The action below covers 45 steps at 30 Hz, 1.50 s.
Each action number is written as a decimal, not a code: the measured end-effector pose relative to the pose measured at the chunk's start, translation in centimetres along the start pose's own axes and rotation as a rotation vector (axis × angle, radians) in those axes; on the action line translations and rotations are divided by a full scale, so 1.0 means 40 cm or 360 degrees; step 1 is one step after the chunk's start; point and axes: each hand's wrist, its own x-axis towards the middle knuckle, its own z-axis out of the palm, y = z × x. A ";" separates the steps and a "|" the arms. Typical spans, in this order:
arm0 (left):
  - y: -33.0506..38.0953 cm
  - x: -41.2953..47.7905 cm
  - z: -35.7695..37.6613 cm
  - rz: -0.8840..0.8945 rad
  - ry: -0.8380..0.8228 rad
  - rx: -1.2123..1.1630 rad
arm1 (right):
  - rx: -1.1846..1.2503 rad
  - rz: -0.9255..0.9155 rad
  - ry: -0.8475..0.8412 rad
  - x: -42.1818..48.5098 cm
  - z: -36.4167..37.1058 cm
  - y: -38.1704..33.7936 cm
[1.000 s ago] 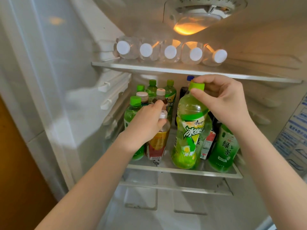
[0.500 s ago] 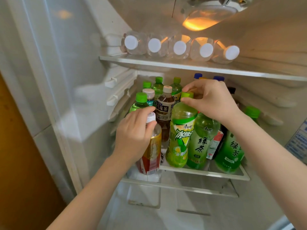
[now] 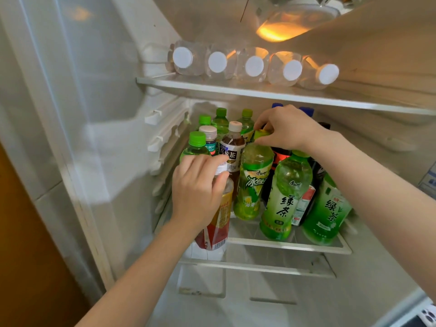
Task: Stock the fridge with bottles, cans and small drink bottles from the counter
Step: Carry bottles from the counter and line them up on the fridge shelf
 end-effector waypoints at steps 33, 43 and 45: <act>-0.003 -0.012 -0.003 -0.0035 -0.0027 -0.0126 | 0.0033 -0.0276 -0.0362 0.252 0.071 -0.043; -0.003 -0.010 0.007 -0.0078 -0.0023 -0.0137 | 0.0155 -0.0181 -0.0265 0.288 0.109 -0.031; -0.003 -0.011 0.006 -0.0077 -0.0026 -0.0131 | 0.0169 -0.0157 -0.0274 0.286 0.109 -0.025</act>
